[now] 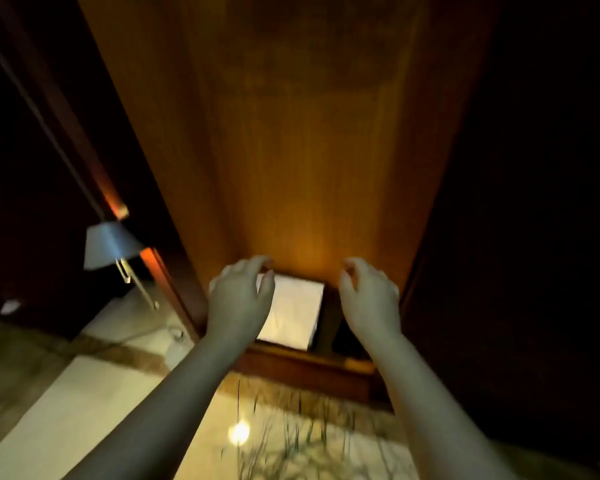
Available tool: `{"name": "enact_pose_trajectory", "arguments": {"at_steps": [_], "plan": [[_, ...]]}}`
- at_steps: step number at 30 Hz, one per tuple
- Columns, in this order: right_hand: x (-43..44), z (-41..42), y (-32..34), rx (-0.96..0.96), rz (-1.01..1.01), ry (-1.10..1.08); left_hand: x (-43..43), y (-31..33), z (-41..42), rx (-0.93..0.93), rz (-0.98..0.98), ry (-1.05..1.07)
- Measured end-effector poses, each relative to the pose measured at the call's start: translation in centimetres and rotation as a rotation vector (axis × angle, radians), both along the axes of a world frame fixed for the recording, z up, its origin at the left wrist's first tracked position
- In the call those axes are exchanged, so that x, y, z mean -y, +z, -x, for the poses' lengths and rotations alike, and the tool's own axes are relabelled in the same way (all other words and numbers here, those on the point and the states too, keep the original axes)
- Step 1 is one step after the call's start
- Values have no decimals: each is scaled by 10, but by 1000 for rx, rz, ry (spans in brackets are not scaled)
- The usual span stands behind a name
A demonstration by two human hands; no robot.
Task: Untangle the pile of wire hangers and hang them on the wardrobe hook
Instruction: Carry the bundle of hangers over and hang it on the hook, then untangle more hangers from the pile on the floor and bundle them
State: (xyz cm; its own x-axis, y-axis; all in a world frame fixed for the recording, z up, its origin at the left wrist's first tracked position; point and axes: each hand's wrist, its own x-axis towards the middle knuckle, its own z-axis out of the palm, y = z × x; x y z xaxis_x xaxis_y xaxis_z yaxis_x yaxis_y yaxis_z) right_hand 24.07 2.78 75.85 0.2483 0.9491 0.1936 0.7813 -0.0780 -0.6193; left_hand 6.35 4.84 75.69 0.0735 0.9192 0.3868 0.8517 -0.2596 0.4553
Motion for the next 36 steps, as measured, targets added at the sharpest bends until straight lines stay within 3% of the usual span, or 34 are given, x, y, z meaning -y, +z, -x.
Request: {"name": "enact_pose_trajectory", "arguments": {"at_steps": [10,21,27,33,36], "plan": [[74,-15,-180,-138,166,3,64,-175,4,-80,198,93],[78,69,-489,-84,364,-51,91,-464,75,-91,458,143],[65,95,-644,-105,405,-29,66,-604,98,-183,507,87],[33,112,-763,-159,450,-84,30,-692,122,-366,430,-118],[25,120,-804,-160,510,-78,26,-729,129,-368,477,-124]]}}
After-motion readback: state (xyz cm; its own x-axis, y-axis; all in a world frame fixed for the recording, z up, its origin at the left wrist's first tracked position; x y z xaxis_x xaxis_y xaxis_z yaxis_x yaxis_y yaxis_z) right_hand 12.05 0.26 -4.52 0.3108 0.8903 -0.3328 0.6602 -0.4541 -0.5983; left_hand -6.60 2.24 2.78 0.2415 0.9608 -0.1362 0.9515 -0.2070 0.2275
